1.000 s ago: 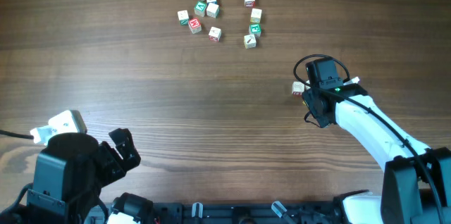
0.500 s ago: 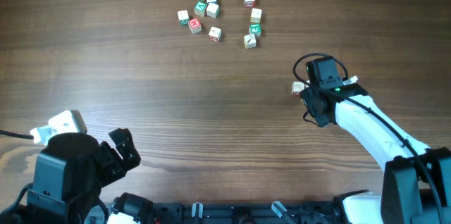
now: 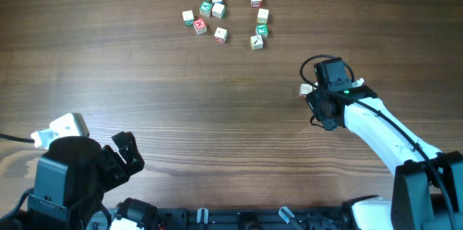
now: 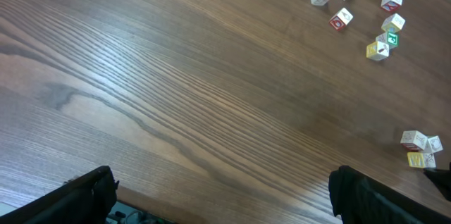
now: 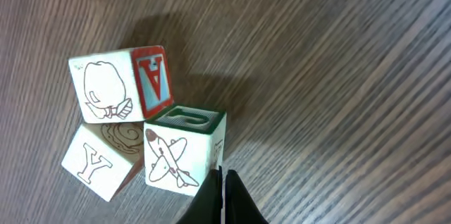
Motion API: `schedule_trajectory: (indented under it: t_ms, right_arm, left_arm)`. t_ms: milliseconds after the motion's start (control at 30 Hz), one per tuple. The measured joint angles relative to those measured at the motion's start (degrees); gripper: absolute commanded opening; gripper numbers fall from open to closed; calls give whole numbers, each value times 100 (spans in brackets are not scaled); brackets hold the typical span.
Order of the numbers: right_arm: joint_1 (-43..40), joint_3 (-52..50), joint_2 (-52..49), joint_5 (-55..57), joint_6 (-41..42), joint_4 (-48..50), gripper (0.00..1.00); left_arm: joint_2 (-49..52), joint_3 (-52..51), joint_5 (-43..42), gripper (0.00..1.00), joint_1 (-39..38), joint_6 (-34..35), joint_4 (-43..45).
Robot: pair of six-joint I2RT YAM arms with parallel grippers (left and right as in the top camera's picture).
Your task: Form a circle
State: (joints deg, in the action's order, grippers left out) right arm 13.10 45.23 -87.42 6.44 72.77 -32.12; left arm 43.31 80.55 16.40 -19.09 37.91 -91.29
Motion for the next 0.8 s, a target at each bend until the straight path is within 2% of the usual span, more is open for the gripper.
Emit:
schedule_trajectory:
  t_ms: [267, 400, 567, 800]
  right_arm:
    - [0, 0, 0, -94, -131, 4, 4]
    - [103, 2, 162, -732, -872, -160, 4]
    - [785, 216, 817, -459, -1821, 286, 6]
    - [850, 219, -103, 28, -2415, 481, 5]
  left_arm:
    - [0, 0, -2, 100, 0, 0, 0]
    - [0, 0, -2, 100, -2, 0, 0]
    - [0, 0, -2, 100, 0, 0, 0]
    - [0, 0, 0, 100, 0, 0, 0]
